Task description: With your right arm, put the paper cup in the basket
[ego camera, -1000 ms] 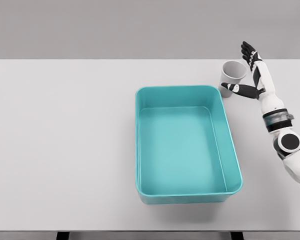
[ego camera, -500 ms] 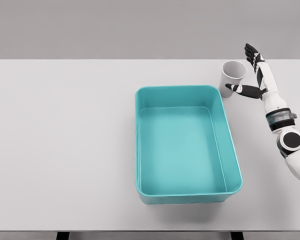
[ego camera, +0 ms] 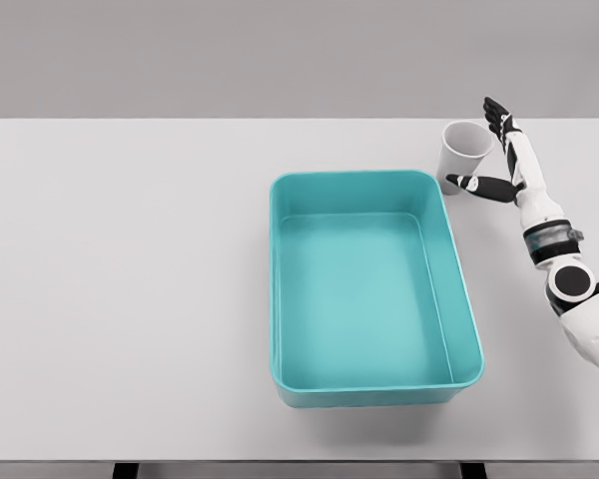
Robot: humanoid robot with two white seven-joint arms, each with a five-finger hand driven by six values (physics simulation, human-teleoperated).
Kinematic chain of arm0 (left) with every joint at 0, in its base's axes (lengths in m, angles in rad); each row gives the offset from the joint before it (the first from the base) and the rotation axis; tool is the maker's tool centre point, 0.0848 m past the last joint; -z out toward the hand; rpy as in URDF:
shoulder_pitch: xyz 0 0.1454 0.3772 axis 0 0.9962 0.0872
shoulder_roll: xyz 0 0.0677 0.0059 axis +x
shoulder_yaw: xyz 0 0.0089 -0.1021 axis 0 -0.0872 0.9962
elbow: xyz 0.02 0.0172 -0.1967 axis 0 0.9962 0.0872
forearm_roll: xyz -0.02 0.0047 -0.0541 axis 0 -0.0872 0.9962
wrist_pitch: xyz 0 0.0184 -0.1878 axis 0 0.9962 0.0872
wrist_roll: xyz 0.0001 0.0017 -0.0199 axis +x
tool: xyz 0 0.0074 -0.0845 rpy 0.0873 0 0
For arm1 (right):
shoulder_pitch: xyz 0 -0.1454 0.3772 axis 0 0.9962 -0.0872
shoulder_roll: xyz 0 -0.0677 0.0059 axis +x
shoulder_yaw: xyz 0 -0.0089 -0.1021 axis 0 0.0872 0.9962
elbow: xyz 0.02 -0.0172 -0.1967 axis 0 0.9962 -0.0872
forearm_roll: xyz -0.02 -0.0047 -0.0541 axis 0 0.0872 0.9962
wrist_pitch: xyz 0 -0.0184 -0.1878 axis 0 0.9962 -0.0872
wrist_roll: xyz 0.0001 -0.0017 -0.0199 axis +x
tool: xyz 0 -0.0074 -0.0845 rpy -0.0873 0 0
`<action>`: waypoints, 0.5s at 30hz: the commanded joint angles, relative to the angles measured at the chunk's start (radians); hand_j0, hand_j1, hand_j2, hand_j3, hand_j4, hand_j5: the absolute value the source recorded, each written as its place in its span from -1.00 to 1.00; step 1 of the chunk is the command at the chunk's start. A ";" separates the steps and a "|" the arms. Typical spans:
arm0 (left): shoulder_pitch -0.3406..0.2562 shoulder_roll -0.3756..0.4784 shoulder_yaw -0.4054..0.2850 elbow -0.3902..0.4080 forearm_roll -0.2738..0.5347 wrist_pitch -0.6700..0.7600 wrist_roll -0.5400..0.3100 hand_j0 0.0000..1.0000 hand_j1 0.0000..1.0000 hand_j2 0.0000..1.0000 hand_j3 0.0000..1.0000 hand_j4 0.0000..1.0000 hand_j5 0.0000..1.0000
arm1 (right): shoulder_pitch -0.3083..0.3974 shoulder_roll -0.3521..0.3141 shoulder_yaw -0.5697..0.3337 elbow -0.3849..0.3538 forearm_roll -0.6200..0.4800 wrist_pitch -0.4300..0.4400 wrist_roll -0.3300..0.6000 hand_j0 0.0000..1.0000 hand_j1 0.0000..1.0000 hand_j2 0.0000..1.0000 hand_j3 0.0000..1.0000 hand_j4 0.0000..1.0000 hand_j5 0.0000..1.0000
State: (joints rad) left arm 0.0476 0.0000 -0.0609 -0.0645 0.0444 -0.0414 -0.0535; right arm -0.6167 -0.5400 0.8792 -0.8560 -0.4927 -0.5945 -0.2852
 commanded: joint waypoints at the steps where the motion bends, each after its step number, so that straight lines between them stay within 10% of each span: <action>1: 0.000 0.000 0.000 0.000 0.000 0.000 0.000 1.00 1.00 1.00 1.00 1.00 1.00 | 0.000 0.002 -0.002 0.009 0.008 -0.001 0.000 1.00 1.00 1.00 1.00 1.00 1.00; 15: 0.000 0.000 0.000 0.000 0.000 0.000 0.000 1.00 1.00 1.00 1.00 1.00 1.00 | -0.032 0.061 -0.009 0.115 0.019 0.002 0.000 1.00 1.00 1.00 1.00 1.00 1.00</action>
State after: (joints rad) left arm 0.0476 0.0000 -0.0610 -0.0645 0.0444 -0.0414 -0.0535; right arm -0.6519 -0.4944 0.8724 -0.7612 -0.4670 -0.5932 -0.2850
